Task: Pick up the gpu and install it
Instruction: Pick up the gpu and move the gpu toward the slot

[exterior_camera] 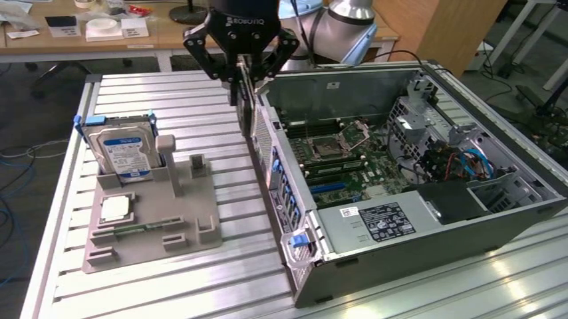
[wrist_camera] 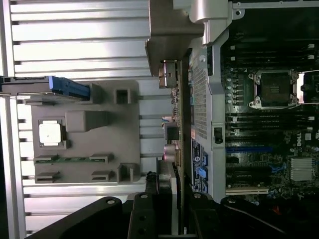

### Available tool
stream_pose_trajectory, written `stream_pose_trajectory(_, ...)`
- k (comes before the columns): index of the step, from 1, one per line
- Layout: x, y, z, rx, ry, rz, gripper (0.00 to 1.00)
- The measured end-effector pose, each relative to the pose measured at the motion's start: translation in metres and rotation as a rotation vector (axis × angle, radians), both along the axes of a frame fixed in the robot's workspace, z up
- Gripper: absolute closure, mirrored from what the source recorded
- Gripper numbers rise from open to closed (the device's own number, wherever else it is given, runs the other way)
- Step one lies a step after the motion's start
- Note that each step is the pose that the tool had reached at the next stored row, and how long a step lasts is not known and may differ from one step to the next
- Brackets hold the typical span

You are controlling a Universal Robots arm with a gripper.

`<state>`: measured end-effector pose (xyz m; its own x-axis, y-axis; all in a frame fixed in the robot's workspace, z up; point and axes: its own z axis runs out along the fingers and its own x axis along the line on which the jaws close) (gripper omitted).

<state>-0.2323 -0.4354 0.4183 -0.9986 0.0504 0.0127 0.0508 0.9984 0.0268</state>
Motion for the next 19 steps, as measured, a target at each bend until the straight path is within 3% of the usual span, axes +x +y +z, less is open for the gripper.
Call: stream_pose_trajectory(19,0.048,0.0000,-0.0027,0.0001,-0.0076,0.000,0.72)
